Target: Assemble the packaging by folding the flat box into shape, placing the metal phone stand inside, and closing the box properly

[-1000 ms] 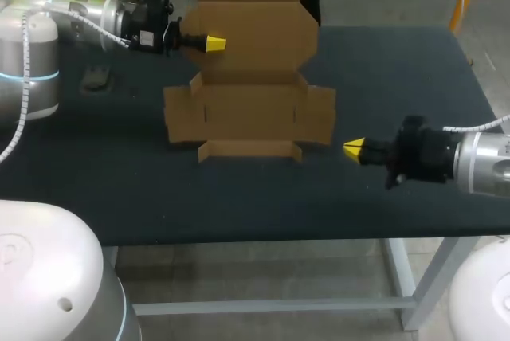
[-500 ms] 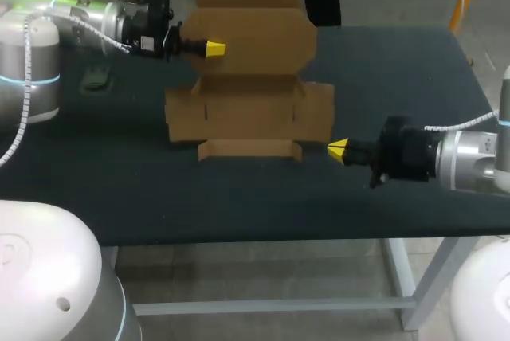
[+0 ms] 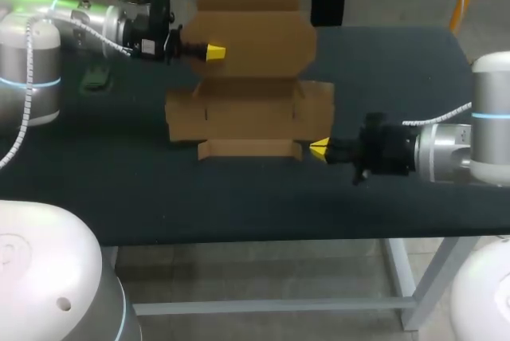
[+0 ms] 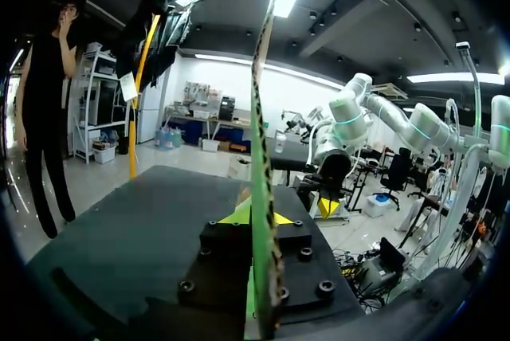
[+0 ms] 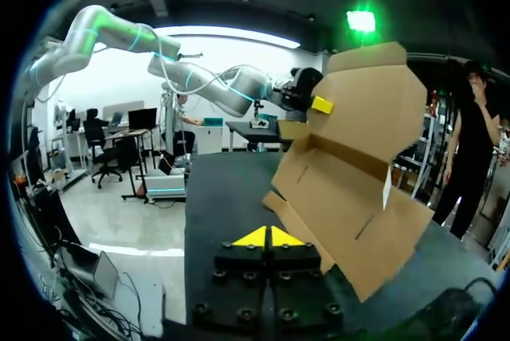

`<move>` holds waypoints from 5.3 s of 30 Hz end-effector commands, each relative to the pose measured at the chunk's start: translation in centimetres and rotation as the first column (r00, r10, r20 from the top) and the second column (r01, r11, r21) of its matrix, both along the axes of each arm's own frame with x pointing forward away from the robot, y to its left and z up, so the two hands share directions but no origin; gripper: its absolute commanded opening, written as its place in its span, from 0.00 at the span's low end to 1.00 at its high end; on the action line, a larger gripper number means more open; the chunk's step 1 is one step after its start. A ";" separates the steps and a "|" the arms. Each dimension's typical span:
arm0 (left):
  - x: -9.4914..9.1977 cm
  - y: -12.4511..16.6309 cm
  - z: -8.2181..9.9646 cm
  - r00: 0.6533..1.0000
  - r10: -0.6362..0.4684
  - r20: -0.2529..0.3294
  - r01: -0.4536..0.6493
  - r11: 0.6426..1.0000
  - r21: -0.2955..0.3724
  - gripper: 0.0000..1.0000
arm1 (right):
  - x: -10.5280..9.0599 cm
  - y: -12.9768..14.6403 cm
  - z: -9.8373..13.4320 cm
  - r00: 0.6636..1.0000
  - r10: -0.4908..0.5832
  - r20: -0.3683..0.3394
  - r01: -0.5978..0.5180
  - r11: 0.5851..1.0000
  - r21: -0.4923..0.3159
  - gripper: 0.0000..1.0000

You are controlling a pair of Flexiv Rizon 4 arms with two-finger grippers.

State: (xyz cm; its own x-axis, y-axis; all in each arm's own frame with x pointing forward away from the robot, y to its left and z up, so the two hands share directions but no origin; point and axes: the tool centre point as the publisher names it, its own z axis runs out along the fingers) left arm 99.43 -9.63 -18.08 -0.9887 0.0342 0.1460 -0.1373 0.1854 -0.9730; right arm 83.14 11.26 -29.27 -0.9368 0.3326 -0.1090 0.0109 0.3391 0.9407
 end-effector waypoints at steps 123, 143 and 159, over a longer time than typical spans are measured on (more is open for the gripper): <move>0.4 0.7 -1.5 1.000 -0.024 0.001 0.024 0.999 0.042 0.00 | 12.0 13.1 -13.2 0.853 -0.478 -0.209 0.495 0.868 0.036 0.00; 0.4 0.7 -1.5 1.000 -0.024 0.001 0.024 0.999 0.042 0.00 | 12.1 13.2 -13.8 0.846 -0.482 -0.227 0.502 0.864 0.036 0.00; -2.1 0.4 -1.3 1.000 -0.021 0.006 0.021 0.999 0.035 0.00 | 12.1 13.2 -13.8 0.846 -0.482 -0.227 0.502 0.864 0.036 0.00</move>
State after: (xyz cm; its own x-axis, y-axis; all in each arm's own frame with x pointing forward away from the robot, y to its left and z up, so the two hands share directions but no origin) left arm 98.23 -9.26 -19.51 -0.9877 0.0663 0.1417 -0.1239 0.2215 -0.9672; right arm 95.18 24.00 -42.63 -0.6518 0.7484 0.1225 0.3487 0.1524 0.9247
